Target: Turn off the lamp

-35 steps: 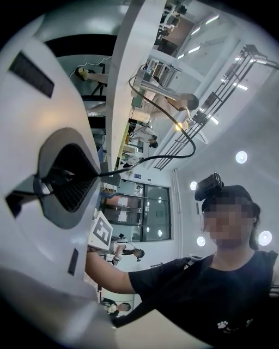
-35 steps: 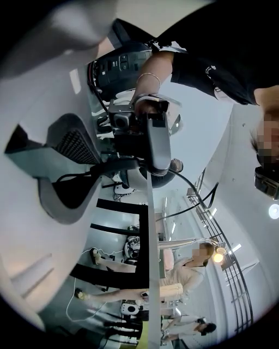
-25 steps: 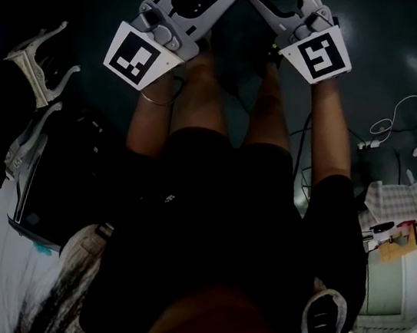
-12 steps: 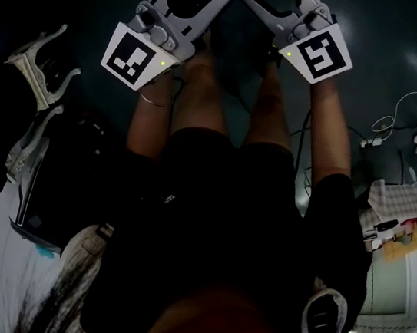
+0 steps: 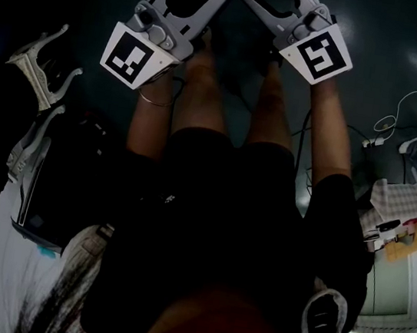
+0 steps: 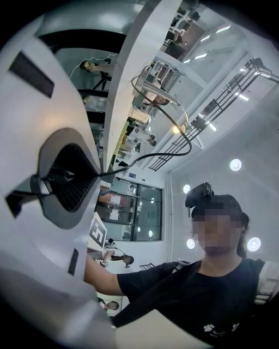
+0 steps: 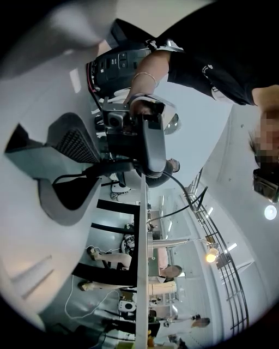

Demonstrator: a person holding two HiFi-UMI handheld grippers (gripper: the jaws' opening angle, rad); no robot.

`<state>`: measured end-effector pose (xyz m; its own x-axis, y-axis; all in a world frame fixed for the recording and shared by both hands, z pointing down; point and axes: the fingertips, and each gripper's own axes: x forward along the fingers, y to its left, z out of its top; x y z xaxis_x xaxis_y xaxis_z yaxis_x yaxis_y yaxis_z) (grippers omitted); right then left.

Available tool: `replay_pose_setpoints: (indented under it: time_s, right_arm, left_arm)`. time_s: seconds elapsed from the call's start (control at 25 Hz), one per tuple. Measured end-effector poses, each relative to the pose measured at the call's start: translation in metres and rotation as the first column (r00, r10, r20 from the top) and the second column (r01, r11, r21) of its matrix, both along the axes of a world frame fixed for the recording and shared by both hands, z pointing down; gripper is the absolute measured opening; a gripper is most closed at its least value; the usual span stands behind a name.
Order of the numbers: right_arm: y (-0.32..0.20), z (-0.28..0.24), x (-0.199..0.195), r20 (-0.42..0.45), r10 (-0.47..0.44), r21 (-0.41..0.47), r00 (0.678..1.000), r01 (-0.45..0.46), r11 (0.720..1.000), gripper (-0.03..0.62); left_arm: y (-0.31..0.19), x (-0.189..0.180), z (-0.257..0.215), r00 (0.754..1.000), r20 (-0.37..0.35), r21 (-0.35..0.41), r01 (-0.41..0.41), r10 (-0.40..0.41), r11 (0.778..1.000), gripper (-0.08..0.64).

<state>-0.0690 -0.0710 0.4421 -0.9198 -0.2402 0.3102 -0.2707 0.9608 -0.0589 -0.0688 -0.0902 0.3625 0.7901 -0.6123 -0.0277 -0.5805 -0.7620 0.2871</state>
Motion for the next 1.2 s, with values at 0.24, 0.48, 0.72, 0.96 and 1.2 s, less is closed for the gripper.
replay_pose_setpoints:
  time_s: [0.24,0.48,0.72,0.96,1.2]
  right_arm:
    - [0.002,-0.003,-0.003,0.012,-0.025,-0.011,1.000,0.026,1.000,0.103]
    - [0.000,-0.005,0.000,0.016,-0.012,-0.008,1.000,0.012,1.000,0.106]
    - [-0.001,-0.006,-0.001,0.027,0.003,-0.023,1.000,-0.002,1.000,0.106]
    - [-0.001,-0.011,-0.002,0.074,0.009,-0.053,0.997,-0.005,0.999,0.109]
    - [-0.001,-0.011,-0.001,0.055,-0.004,-0.018,0.998,0.005,1.000,0.107]
  left_arm:
    - [0.000,0.000,0.000,1.000,-0.020,-0.007,0.002,-0.002,1.000,0.012]
    - [-0.001,0.001,0.000,1.000,-0.029,-0.009,-0.004,0.004,1.000,0.012]
    - [-0.001,0.002,-0.001,1.000,-0.023,-0.005,-0.011,0.011,1.000,0.012]
    - [0.000,0.003,0.004,1.000,-0.004,-0.018,-0.022,0.022,1.000,0.012]
    - [-0.001,0.003,0.002,1.000,-0.019,-0.024,-0.022,0.021,0.999,0.012]
